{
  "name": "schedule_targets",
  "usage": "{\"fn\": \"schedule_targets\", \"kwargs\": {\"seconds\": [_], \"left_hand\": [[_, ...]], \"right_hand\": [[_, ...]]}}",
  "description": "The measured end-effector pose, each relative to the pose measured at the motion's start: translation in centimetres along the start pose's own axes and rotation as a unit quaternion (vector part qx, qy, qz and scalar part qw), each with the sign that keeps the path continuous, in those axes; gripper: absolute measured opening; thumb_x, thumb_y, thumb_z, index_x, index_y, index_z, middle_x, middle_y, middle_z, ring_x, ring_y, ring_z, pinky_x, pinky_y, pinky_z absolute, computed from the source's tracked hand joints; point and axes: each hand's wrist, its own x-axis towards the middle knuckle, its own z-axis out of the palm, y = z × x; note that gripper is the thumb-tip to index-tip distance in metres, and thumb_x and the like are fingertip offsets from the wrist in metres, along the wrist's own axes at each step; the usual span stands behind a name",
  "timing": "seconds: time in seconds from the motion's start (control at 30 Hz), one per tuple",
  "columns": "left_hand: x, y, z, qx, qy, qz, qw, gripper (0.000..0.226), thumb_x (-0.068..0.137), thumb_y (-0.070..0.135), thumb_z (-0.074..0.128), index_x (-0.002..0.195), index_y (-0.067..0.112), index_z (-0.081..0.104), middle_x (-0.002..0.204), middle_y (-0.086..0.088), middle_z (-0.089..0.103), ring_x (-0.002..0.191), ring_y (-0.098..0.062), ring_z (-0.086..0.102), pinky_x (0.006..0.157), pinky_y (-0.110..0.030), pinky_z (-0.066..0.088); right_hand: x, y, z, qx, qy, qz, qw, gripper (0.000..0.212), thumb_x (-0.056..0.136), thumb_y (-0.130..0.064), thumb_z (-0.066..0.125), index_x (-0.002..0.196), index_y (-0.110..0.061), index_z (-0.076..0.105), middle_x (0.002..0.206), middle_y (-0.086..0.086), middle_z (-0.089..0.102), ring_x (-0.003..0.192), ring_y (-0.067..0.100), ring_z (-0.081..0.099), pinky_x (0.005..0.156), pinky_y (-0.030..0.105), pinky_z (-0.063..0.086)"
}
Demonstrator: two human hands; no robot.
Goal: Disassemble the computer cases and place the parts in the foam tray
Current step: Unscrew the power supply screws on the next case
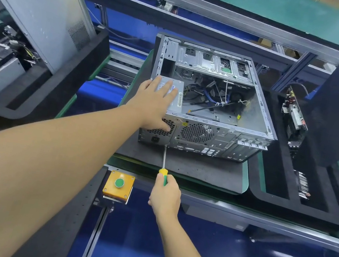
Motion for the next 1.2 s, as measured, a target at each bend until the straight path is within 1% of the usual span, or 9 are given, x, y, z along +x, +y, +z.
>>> {"fn": "schedule_targets", "kwargs": {"seconds": [0.1, 0.27, 0.4, 0.6, 0.73, 0.8, 0.9, 1.1, 1.2], "left_hand": [[0.1, 0.1, 0.0, -0.002, 0.001, 0.001, 1.000, 0.117, 0.077, 0.081, 0.055, 0.159, 0.020, -0.001, 0.167, -0.007, -0.003, 0.152, -0.037, -0.007, 0.122, -0.051, 0.003], [0.2, 0.0, -0.1, 0.006, -0.001, -0.001, 1.000, 0.118, 0.076, 0.083, 0.053, 0.159, 0.020, -0.003, 0.167, -0.007, -0.003, 0.152, -0.037, -0.007, 0.122, -0.051, 0.005], [0.1, 0.0, -0.1, 0.005, -0.002, 0.000, 1.000, 0.117, 0.077, 0.082, 0.053, 0.159, 0.020, -0.002, 0.167, -0.007, -0.003, 0.152, -0.037, -0.007, 0.122, -0.051, 0.006], [0.1, -0.1, 0.0, 0.007, -0.001, 0.000, 1.000, 0.117, 0.077, 0.082, 0.053, 0.159, 0.020, -0.003, 0.167, -0.008, -0.003, 0.152, -0.037, -0.007, 0.122, -0.051, 0.006], [0.1, 0.0, 0.1, 0.006, 0.001, -0.001, 1.000, 0.118, 0.077, 0.082, 0.053, 0.159, 0.020, -0.003, 0.167, -0.007, -0.003, 0.152, -0.037, -0.007, 0.122, -0.050, 0.005], [0.2, 0.0, 0.1, 0.006, 0.001, -0.001, 1.000, 0.118, 0.076, 0.083, 0.053, 0.159, 0.020, -0.003, 0.167, -0.007, -0.003, 0.152, -0.037, -0.007, 0.122, -0.050, 0.005], [0.2, -0.1, 0.2, 0.008, 0.003, -0.001, 1.000, 0.118, 0.076, 0.083, 0.053, 0.159, 0.020, -0.001, 0.167, -0.007, -0.002, 0.152, -0.037, -0.006, 0.122, -0.051, 0.007], [0.3, -0.1, 0.3, 0.007, 0.006, 0.004, 1.000, 0.118, 0.075, 0.083, 0.053, 0.159, 0.020, 0.000, 0.167, -0.008, -0.001, 0.152, -0.038, -0.006, 0.122, -0.051, 0.007], [0.2, -0.1, 0.3, 0.007, 0.008, 0.003, 1.000, 0.118, 0.075, 0.083, 0.053, 0.159, 0.020, -0.001, 0.167, -0.008, -0.001, 0.152, -0.038, -0.005, 0.122, -0.051, 0.007]], "right_hand": [[0.7, 0.0, -0.8, 0.123, -0.057, 0.034, 0.990, 0.034, 0.103, -0.038, 0.046, 0.088, -0.009, 0.055, 0.074, 0.005, 0.054, 0.055, 0.019, 0.049, 0.050, 0.032, 0.046], [1.3, 0.3, -2.7, 0.488, -0.287, 0.210, 0.797, 0.050, 0.101, -0.035, 0.044, 0.116, 0.008, 0.064, 0.087, 0.016, 0.066, 0.058, 0.019, 0.054, 0.048, 0.029, 0.047], [0.9, 0.8, -2.1, 0.562, -0.314, 0.202, 0.738, 0.036, 0.098, -0.034, 0.052, 0.106, -0.001, 0.063, 0.083, 0.010, 0.063, 0.059, 0.016, 0.051, 0.048, 0.026, 0.045], [0.1, -0.1, -0.9, 0.468, -0.179, 0.173, 0.848, 0.033, 0.105, -0.037, 0.048, 0.095, -0.008, 0.062, 0.064, 0.002, 0.052, 0.052, 0.012, 0.045, 0.047, 0.026, 0.046], [-0.3, -0.3, -0.8, 0.195, -0.023, 0.068, 0.978, 0.039, 0.100, -0.044, 0.050, 0.075, -0.014, 0.051, 0.061, -0.001, 0.047, 0.053, 0.016, 0.037, 0.047, 0.027, 0.032], [-0.2, -0.1, -0.8, 0.034, 0.043, 0.037, 0.998, 0.042, 0.098, -0.051, 0.047, 0.071, -0.019, 0.045, 0.061, -0.005, 0.049, 0.056, 0.017, 0.043, 0.051, 0.030, 0.036], [0.0, -0.1, -0.6, 0.129, -0.005, 0.073, 0.989, 0.031, 0.099, -0.045, 0.051, 0.082, -0.019, 0.052, 0.073, 0.002, 0.057, 0.054, 0.017, 0.057, 0.050, 0.034, 0.053], [0.9, 0.1, -2.5, 0.467, -0.269, 0.246, 0.806, 0.050, 0.103, -0.040, 0.040, 0.118, 0.002, 0.063, 0.076, 0.009, 0.061, 0.055, 0.017, 0.048, 0.041, 0.025, 0.037], [0.7, 0.2, -2.7, 0.470, -0.279, 0.231, 0.805, 0.045, 0.106, -0.037, 0.039, 0.110, 0.001, 0.063, 0.077, 0.009, 0.063, 0.056, 0.017, 0.050, 0.044, 0.025, 0.040]]}}
